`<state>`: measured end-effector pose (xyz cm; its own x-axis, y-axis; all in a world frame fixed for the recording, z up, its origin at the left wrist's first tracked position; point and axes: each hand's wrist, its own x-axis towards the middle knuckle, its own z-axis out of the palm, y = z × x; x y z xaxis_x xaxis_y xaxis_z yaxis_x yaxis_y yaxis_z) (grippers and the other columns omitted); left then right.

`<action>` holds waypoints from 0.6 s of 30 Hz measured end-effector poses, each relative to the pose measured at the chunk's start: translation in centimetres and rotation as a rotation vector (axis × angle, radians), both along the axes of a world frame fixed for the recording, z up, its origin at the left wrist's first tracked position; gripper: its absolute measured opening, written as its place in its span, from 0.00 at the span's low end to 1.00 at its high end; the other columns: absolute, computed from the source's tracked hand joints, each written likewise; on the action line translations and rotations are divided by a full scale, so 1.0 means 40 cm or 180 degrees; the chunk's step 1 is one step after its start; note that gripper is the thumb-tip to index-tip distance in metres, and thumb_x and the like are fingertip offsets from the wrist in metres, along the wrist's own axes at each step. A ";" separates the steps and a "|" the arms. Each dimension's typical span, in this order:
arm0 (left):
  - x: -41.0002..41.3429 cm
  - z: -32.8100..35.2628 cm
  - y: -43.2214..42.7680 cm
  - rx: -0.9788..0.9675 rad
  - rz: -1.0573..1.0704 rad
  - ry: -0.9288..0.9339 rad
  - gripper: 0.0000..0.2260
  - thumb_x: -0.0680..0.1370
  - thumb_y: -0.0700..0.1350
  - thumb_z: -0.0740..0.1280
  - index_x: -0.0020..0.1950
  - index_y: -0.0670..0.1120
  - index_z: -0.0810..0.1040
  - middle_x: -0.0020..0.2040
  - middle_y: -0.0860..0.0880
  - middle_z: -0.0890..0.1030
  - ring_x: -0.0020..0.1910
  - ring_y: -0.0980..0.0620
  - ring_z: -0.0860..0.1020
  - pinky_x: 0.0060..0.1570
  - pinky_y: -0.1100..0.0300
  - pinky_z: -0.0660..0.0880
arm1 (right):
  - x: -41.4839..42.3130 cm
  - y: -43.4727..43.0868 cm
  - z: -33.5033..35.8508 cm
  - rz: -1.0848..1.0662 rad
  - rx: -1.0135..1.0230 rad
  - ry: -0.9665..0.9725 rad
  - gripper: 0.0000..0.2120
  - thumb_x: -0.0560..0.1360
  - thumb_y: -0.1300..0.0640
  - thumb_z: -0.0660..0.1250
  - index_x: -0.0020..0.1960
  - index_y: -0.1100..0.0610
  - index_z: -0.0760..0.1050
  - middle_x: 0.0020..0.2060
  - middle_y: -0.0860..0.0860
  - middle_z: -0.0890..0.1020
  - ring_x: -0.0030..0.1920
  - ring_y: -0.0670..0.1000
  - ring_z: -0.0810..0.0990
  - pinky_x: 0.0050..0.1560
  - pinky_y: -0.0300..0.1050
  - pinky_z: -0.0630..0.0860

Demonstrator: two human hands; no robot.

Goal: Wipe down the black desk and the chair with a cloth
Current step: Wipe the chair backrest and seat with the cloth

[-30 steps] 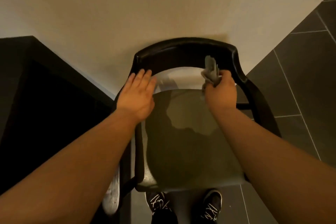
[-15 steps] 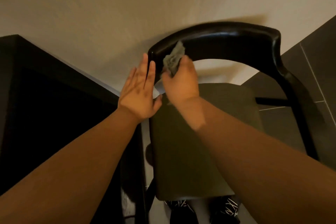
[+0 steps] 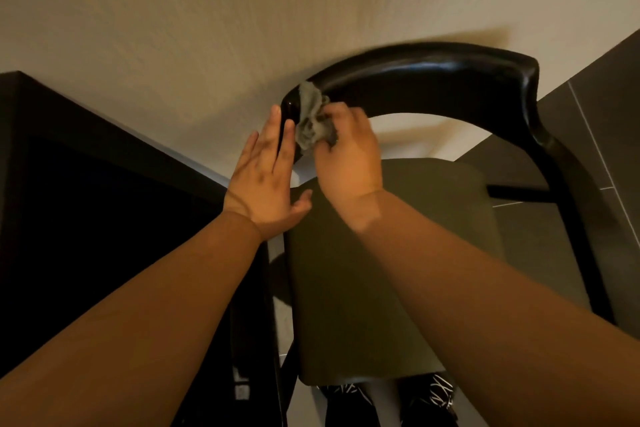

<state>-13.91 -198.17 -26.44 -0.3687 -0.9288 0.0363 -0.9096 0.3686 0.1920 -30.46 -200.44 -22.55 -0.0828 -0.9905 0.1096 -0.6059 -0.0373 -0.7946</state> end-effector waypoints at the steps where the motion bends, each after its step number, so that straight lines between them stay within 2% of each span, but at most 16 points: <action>1: 0.000 -0.001 0.002 -0.0014 0.0010 -0.0010 0.55 0.76 0.60 0.70 0.84 0.48 0.30 0.83 0.49 0.27 0.84 0.44 0.46 0.83 0.46 0.49 | -0.008 -0.005 -0.004 0.0078 0.0027 0.0044 0.17 0.77 0.65 0.68 0.64 0.55 0.78 0.60 0.55 0.77 0.54 0.54 0.80 0.54 0.48 0.79; 2: -0.003 -0.001 0.003 -0.0042 0.0030 -0.0049 0.54 0.77 0.60 0.70 0.84 0.48 0.31 0.84 0.48 0.29 0.84 0.44 0.47 0.82 0.46 0.49 | -0.031 -0.020 0.000 -0.0009 0.0095 -0.0063 0.17 0.77 0.65 0.69 0.64 0.54 0.78 0.60 0.54 0.78 0.55 0.53 0.80 0.56 0.48 0.80; 4: -0.007 0.008 0.003 -0.0011 0.0091 -0.0184 0.55 0.78 0.61 0.69 0.83 0.48 0.28 0.85 0.45 0.34 0.83 0.42 0.46 0.81 0.48 0.48 | -0.109 -0.067 0.022 -0.0669 0.0151 -0.0522 0.15 0.76 0.64 0.70 0.61 0.52 0.79 0.58 0.52 0.80 0.55 0.50 0.81 0.58 0.48 0.80; 6: -0.010 0.018 0.002 0.0113 0.0172 -0.0310 0.55 0.79 0.62 0.67 0.79 0.50 0.21 0.84 0.46 0.32 0.84 0.41 0.45 0.80 0.49 0.45 | -0.209 -0.109 0.051 -0.1461 0.0145 -0.0861 0.11 0.77 0.62 0.69 0.56 0.50 0.78 0.53 0.48 0.83 0.51 0.44 0.83 0.53 0.42 0.81; 8: -0.013 0.024 0.005 0.0117 0.0222 -0.0333 0.55 0.79 0.60 0.68 0.78 0.51 0.20 0.85 0.45 0.33 0.84 0.39 0.46 0.80 0.48 0.46 | -0.279 -0.117 0.058 -0.1875 0.0174 -0.0884 0.08 0.78 0.61 0.68 0.53 0.48 0.77 0.51 0.47 0.83 0.46 0.40 0.82 0.47 0.36 0.79; 10: -0.018 0.025 0.013 0.0037 0.0263 -0.0303 0.55 0.80 0.57 0.69 0.80 0.50 0.23 0.86 0.42 0.37 0.84 0.38 0.49 0.80 0.47 0.49 | -0.296 -0.114 0.044 -0.2046 0.0209 -0.0902 0.08 0.78 0.60 0.67 0.52 0.47 0.77 0.51 0.48 0.83 0.46 0.43 0.82 0.48 0.41 0.81; 13: -0.034 0.043 0.024 0.0076 0.0397 -0.0210 0.51 0.81 0.56 0.68 0.83 0.48 0.28 0.86 0.43 0.38 0.84 0.38 0.52 0.81 0.44 0.53 | -0.242 -0.122 0.032 -0.1750 0.0366 -0.0863 0.12 0.75 0.58 0.69 0.56 0.45 0.79 0.54 0.49 0.82 0.49 0.49 0.84 0.51 0.52 0.84; 18: -0.095 0.116 -0.043 -0.0112 0.0454 -0.0078 0.42 0.81 0.56 0.62 0.86 0.45 0.41 0.86 0.44 0.45 0.80 0.37 0.60 0.78 0.41 0.62 | -0.104 -0.087 0.042 -0.0374 0.0396 -0.0412 0.14 0.76 0.61 0.72 0.60 0.49 0.79 0.56 0.50 0.78 0.51 0.51 0.82 0.53 0.53 0.84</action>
